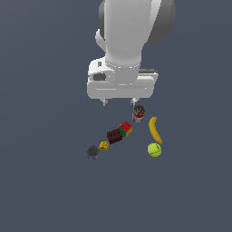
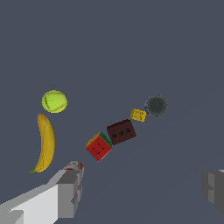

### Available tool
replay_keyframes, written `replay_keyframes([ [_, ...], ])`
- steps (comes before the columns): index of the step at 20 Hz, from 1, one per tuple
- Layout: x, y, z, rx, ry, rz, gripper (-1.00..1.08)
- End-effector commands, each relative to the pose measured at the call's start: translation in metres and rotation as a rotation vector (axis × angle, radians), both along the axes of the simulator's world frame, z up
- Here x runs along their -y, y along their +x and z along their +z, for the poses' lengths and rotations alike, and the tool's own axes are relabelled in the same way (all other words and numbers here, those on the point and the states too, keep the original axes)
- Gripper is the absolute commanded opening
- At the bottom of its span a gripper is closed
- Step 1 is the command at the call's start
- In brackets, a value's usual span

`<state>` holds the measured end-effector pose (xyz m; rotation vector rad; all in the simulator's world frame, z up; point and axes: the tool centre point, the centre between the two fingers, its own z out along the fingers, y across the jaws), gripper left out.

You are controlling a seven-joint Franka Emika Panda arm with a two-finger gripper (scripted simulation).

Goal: Pick up a designated object from a clutter of objects.

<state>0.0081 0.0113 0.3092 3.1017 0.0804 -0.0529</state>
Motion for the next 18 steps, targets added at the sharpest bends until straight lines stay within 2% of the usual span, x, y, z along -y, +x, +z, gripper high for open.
replay_keyframes([
  [1, -0.006, 0.005, -0.007, 0.0, -0.001, 0.017, 1.0],
  [9, -0.042, 0.029, -0.052, 0.005, -0.003, 0.12, 1.0],
  [18, -0.115, 0.056, -0.137, 0.015, 0.013, 0.301, 1.0],
])
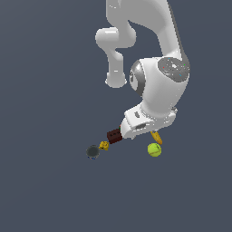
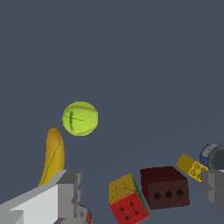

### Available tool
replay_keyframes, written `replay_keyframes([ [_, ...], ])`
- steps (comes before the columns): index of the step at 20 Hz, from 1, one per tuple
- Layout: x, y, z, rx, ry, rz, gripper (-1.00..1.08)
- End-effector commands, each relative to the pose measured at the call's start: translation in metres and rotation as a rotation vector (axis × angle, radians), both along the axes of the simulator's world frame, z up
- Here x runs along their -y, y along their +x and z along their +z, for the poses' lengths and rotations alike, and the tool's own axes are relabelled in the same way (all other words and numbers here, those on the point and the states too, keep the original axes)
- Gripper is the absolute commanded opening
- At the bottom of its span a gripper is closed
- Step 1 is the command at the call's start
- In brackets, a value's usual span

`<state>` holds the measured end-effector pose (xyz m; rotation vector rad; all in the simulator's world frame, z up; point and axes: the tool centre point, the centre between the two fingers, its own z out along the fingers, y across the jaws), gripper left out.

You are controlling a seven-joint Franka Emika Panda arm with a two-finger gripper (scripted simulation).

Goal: Pick up a designated object from a clutter of objects.

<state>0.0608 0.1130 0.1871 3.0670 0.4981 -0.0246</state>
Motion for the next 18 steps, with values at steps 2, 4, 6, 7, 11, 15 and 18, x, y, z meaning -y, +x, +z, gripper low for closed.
replay_keyframes([
  [2, -0.028, 0.005, -0.032, 0.003, 0.01, 0.066, 1.0],
  [4, -0.041, 0.006, -0.048, 0.004, 0.016, 0.096, 1.0],
  [6, -0.052, 0.007, -0.061, 0.005, 0.021, 0.121, 1.0],
  [7, -0.057, 0.007, -0.067, 0.005, 0.024, 0.132, 1.0],
  [11, -0.072, 0.006, -0.085, 0.006, 0.032, 0.166, 1.0],
  [15, -0.08, 0.005, -0.094, 0.007, 0.037, 0.183, 1.0],
  [18, -0.08, 0.005, -0.094, 0.005, 0.036, 0.183, 1.0],
])
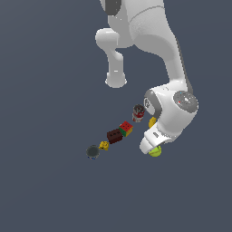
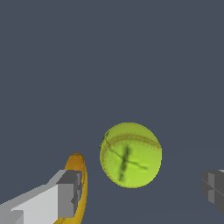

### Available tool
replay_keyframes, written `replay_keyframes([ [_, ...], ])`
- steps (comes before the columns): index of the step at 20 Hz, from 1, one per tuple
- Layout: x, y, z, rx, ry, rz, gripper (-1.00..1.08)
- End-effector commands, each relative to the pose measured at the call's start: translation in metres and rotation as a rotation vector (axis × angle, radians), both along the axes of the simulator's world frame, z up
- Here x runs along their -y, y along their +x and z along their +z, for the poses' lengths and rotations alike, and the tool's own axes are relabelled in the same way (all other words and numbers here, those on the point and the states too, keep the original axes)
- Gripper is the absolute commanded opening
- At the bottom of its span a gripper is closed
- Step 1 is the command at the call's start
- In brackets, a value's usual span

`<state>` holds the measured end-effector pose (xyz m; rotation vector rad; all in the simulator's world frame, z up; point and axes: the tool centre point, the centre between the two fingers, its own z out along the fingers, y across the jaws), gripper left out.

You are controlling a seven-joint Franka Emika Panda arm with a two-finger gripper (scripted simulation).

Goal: Pick up a designated object from a clutter of objects.

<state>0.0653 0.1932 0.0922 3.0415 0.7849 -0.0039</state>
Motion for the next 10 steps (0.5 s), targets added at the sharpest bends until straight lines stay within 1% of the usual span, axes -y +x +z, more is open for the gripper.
replay_keyframes([
  [1, 0.0, 0.0, 0.0, 0.001, 0.0, 0.0, 1.0],
  [5, 0.0, 0.0, -0.009, 0.001, 0.0, 0.0, 1.0],
  [10, 0.0, -0.001, -0.036, 0.002, 0.001, 0.001, 1.0],
])
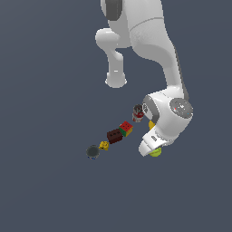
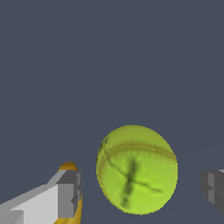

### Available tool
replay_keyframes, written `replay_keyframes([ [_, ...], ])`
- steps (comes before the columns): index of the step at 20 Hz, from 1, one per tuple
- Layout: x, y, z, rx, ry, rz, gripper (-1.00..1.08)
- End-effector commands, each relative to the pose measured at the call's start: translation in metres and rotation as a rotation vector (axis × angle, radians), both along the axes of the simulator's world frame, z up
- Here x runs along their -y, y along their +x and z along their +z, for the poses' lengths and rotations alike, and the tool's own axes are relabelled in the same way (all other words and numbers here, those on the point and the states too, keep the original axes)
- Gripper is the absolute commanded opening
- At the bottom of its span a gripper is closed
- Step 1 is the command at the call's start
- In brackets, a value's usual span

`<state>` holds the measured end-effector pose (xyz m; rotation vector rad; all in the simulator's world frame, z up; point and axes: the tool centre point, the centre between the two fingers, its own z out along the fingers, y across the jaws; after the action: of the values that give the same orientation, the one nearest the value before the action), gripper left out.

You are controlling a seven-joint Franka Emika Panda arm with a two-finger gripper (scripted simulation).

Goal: Pick up a designated object from a clutter of objects.

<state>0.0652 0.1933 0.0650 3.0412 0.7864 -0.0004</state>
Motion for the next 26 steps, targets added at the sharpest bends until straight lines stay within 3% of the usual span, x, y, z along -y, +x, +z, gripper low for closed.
replay_keyframes([
  [1, 0.0, -0.001, -0.013, 0.0, 0.0, 0.001, 1.0],
  [7, -0.001, 0.001, -0.024, 0.0, 0.0, 0.001, 1.0],
  [8, -0.001, 0.001, -0.024, 0.0, 0.0, 0.001, -1.0],
  [26, 0.011, -0.001, -0.009, 0.0, 0.0, 0.001, -1.0],
])
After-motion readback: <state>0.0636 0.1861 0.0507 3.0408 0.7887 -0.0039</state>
